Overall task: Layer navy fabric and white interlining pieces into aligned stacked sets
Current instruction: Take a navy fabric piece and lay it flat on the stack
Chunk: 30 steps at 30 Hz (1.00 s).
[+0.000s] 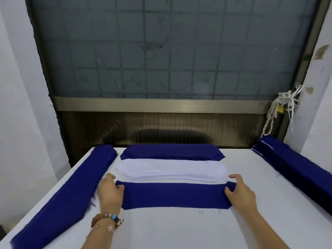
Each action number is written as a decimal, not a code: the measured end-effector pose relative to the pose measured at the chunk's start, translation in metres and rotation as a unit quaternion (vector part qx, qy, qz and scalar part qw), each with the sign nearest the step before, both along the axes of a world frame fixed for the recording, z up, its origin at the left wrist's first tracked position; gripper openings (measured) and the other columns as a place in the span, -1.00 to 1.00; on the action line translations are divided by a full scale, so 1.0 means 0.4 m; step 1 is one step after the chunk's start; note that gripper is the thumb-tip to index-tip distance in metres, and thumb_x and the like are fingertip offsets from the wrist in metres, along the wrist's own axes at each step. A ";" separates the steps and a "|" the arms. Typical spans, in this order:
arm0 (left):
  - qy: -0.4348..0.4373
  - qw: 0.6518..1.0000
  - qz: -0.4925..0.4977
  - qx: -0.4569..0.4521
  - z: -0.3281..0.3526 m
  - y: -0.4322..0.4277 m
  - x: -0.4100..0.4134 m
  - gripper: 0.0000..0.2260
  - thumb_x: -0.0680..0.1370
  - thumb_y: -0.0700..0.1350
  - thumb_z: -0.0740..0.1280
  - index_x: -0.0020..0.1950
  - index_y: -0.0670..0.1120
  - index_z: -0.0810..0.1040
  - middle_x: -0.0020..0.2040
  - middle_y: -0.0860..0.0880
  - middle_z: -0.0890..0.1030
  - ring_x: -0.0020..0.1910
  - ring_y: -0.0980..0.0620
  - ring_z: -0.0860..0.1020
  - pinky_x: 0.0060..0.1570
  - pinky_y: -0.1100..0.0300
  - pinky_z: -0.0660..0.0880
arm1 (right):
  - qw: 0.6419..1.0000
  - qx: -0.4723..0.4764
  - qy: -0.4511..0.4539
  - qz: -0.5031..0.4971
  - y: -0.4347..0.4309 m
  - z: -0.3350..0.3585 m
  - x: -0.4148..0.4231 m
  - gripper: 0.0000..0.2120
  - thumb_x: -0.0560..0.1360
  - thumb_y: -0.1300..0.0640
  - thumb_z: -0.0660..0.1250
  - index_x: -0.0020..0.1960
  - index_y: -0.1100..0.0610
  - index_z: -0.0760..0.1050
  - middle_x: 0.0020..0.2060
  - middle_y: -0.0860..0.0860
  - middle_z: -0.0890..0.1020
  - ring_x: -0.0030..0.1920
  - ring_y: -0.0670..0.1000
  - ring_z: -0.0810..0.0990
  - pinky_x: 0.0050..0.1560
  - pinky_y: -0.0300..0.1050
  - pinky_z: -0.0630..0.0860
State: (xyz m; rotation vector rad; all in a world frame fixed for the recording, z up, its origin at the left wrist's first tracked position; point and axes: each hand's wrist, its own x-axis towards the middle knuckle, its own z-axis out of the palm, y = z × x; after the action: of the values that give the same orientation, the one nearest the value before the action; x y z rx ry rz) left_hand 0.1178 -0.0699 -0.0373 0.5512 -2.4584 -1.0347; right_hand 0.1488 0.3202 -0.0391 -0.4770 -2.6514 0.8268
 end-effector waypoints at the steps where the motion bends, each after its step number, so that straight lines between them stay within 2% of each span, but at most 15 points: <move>1: 0.002 1.000 0.002 0.003 -0.001 0.000 0.000 -0.69 0.51 -0.32 0.34 0.23 -0.22 0.44 0.00 -0.22 0.54 -0.15 -0.08 0.52 -0.18 0.10 0.50 | 1.000 -0.001 -0.003 -0.002 -0.002 0.003 0.002 -0.65 0.49 0.14 0.27 0.24 -0.03 0.27 -0.27 -0.05 0.57 -0.21 0.01 0.56 -0.01 -0.05 0.46; 4: 0.011 1.000 0.009 -0.002 0.000 0.000 -0.002 -0.70 0.50 -0.36 0.33 0.21 -0.23 0.45 0.07 -0.23 0.48 -0.12 -0.08 0.47 -0.10 0.05 0.51 | 1.000 0.010 -0.011 -0.001 -0.003 0.004 0.002 -0.62 0.47 0.19 0.24 0.26 0.00 0.29 -0.27 -0.03 0.55 -0.18 0.02 0.54 -0.04 -0.06 0.43; 6: 0.005 0.999 0.019 -0.025 -0.001 -0.003 -0.005 -0.70 0.50 -0.36 0.33 0.21 -0.19 0.46 0.10 -0.22 0.47 -0.02 -0.11 0.44 0.00 0.01 0.50 | 1.000 0.010 -0.007 -0.011 -0.003 0.005 0.000 -0.59 0.45 0.23 0.23 0.27 0.03 0.30 -0.22 -0.01 0.56 -0.11 0.05 0.53 -0.02 -0.06 0.39; 10: -0.018 0.993 0.046 -0.111 -0.007 -0.003 -0.005 -0.68 0.52 -0.31 0.33 0.24 -0.09 0.46 0.15 -0.16 0.47 0.09 -0.11 0.42 0.06 0.03 0.46 | 0.999 0.011 0.023 -0.024 0.002 0.001 -0.006 -0.53 0.41 0.33 0.22 0.29 0.07 0.32 0.00 0.07 0.54 0.01 0.10 0.49 0.04 -0.01 0.45; 12: -0.030 0.987 0.051 -0.151 -0.010 -0.002 -0.006 -0.69 0.53 -0.29 0.30 0.23 -0.03 0.46 0.17 -0.13 0.47 0.11 -0.08 0.42 0.08 0.07 0.45 | 0.999 0.036 0.025 -0.024 0.005 -0.003 -0.009 -0.56 0.42 0.34 0.22 0.27 0.07 0.37 0.02 0.07 0.51 0.02 0.09 0.47 0.03 -0.02 0.44; 15: -0.032 0.986 0.039 -0.161 -0.018 -0.003 -0.011 -0.73 0.53 -0.34 0.25 0.07 -0.01 0.54 0.15 -0.10 0.47 0.07 -0.05 0.41 0.04 0.10 0.44 | 0.996 0.085 0.013 -0.035 0.008 -0.008 -0.016 -0.62 0.45 0.32 0.21 0.20 0.01 0.44 0.02 0.04 0.49 0.04 0.07 0.43 0.03 -0.06 0.40; 19: -0.033 0.988 0.029 -0.152 -0.020 -0.005 -0.014 -0.68 0.52 -0.36 0.19 -0.20 0.03 0.55 0.07 -0.04 0.47 -0.06 0.02 0.31 0.01 0.12 0.40 | 0.992 0.114 -0.007 -0.049 0.007 -0.016 -0.024 -0.64 0.46 0.32 0.17 0.07 -0.08 0.50 0.01 -0.02 0.48 0.11 0.04 0.38 0.06 -0.07 0.28; 23: -0.036 0.981 0.038 -0.188 -0.022 0.001 -0.015 -0.80 0.62 -0.11 0.14 -0.07 -0.03 0.55 -0.05 0.00 0.45 -0.06 0.02 0.37 0.00 0.13 0.41 | 0.993 0.114 -0.016 -0.040 0.007 -0.019 -0.027 -0.62 0.47 0.33 0.13 0.01 -0.13 0.50 -0.07 -0.10 0.44 0.09 0.00 0.36 0.05 -0.08 0.21; 25: -0.022 0.981 0.030 -0.192 -0.024 0.006 -0.016 -0.77 0.59 0.01 0.19 -0.15 -0.06 0.54 -0.11 -0.01 0.40 -0.07 -0.02 0.37 0.01 0.07 0.37 | 0.993 0.109 -0.017 -0.038 0.008 -0.019 -0.028 -0.62 0.48 0.33 0.10 0.00 -0.12 0.50 -0.07 -0.09 0.46 0.08 0.00 0.36 0.06 -0.07 0.22; 27: -0.021 0.984 0.011 -0.178 -0.027 0.008 -0.018 -0.75 0.53 0.12 0.26 -0.19 -0.03 0.52 -0.07 -0.01 0.42 0.00 -0.06 0.40 0.08 0.02 0.34 | 0.994 0.098 -0.014 -0.042 0.007 -0.019 -0.029 -0.63 0.51 0.31 0.07 -0.01 -0.10 0.50 -0.06 -0.07 0.49 0.03 -0.01 0.35 0.06 -0.06 0.23; 30: -0.032 0.978 -0.017 -0.205 -0.036 0.006 -0.025 -0.75 0.48 0.19 0.33 -0.15 0.02 0.48 0.00 0.01 0.44 0.08 -0.05 0.40 0.17 0.06 0.31 | 0.994 0.096 0.004 -0.046 0.005 -0.021 -0.031 -0.81 0.55 0.12 0.14 -0.07 -0.08 0.50 -0.12 -0.08 0.50 -0.03 -0.03 0.32 0.01 -0.07 0.21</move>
State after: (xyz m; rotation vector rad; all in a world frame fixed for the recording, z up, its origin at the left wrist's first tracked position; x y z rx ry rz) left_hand 0.1077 -0.0676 -0.0516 0.4121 -2.6415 -0.5010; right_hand 0.1364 0.3224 -0.0473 -0.5386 -2.6448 0.5391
